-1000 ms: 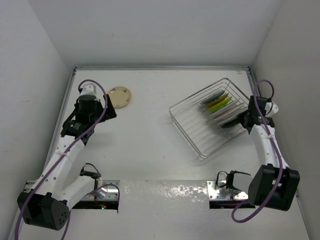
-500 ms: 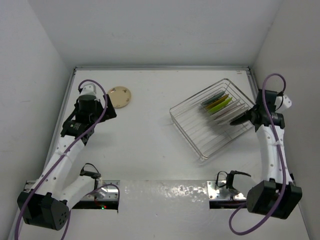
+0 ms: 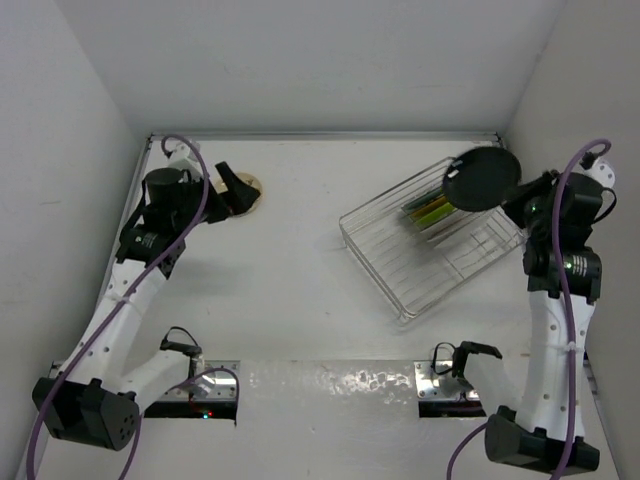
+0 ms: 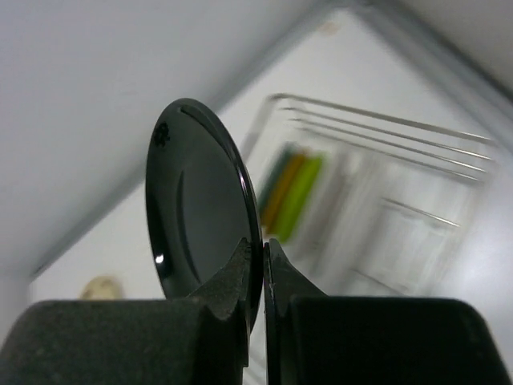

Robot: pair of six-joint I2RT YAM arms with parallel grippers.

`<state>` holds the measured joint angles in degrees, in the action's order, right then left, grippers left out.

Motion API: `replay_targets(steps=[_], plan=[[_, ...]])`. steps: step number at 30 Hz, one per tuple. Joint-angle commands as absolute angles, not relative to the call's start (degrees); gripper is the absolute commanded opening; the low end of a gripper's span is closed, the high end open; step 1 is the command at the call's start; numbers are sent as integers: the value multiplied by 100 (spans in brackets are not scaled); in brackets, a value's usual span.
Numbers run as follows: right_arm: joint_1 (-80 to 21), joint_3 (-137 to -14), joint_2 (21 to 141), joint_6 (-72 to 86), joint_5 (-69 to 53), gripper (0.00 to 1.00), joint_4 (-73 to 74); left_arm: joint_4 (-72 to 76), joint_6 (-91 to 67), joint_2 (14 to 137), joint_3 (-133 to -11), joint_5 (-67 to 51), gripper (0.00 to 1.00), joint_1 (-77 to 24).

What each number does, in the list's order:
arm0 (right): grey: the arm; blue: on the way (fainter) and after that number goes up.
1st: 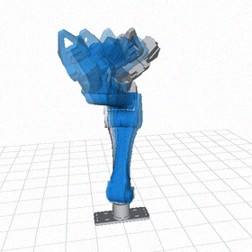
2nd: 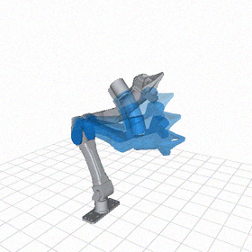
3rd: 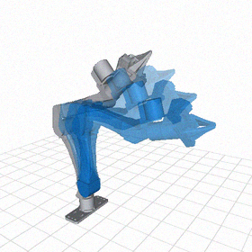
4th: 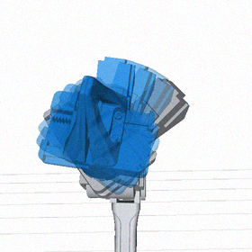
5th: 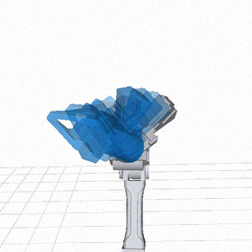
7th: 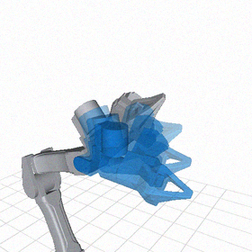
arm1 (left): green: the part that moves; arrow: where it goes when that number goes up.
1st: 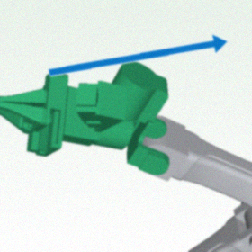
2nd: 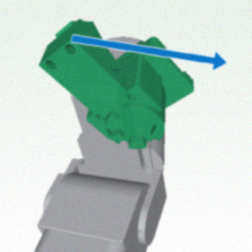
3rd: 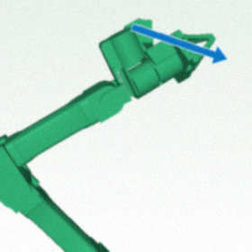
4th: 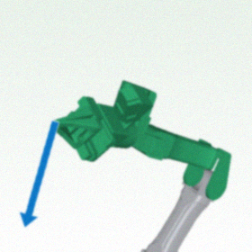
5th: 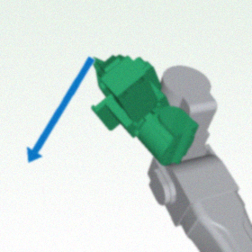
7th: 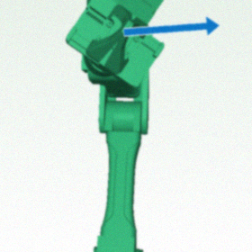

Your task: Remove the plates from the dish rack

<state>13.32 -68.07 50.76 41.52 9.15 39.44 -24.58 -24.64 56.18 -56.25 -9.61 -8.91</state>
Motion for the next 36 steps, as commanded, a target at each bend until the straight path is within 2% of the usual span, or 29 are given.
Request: replay_targets(steps=[1, 2, 5, 9, 15, 22, 25, 26, 27, 28, 29, 30, 32, 33, 34, 35, 36], plan=[[1301, -6847, 5333, 4209, -1682, 0, 2263, -797, -3433, 5975, -5845, -3333, 100, -870], [1188, -6760, 5439, 4471, -2601, 0, 1606, -443, -3619, 6107, -5793, -3653, 100, -931], [670, -6785, 5790, 4378, -2953, 0, 1109, 795, -4165, 6599, -5870, -4350, 100, -1177], [-524, -6838, 6073, 4183, -2349, 0, 897, 932, -4166, 7136, -6292, -4140, 100, -1765], [-1142, -6495, 6301, 4263, -1925, 0, 317, 1248, -4298, 7479, -6503, -3789, 100, -1942], [-1810, -6513, 6696, 4131, -1618, 0, 97, 1080, -4254, 7857, -6627, -3683, 85, -1969], [-1995, -6495, 6820, 4148, -1556, 0, 35, 1072, -4263, 7998, -6644, -3595, 61, -1978], [-2065, -6478, 6890, 4157, -1556, 0, -121, 1046, -4254, 8033, -6679, -3569, 41, -1978], [-2092, -6469, 6917, 4157, -1556, 0, -149, 1011, -4210, 8094, -6706, -3473, 33, -1978], [-2100, -6443, 6952, 4166, -1556, 0, -193, 872, -4166, 8121, -6750, -3385, 15, -1978], [-2101, -6373, 6952, 4166, -1503, 1, -211, 722, -4123, 8147, -6828, -3245, 7, -1978], [-2101, -6346, 6952, 4149, -1381, 5, -194, 555, -4044, 8182, -6873, -2799, 0, -1978], [-2083, -6337, 6987, 4140, -995, 51, 331, 55, -4034, 8218, -6925, -2253, 0, -1934], [-2040, -6407, 7022, 4140, -297, 74, 647, -408, -4095, 8270, -6926, -1563, 0, -1899], [-2013, -6512, 7066, 4227, 128, 90, 1085, -517, -4174, 8297, -6891, -1277, 0, -1820], [-1926, -6756, 7162, 4306, 976, 93, 1995, -606, -4384, 8393, -6760, -909, 0, -1541], [-1873, -6837, 7180, 4350, 1254, 95, 2326, -676, -4499, 8463, -6680, -801, 0, -1338]])
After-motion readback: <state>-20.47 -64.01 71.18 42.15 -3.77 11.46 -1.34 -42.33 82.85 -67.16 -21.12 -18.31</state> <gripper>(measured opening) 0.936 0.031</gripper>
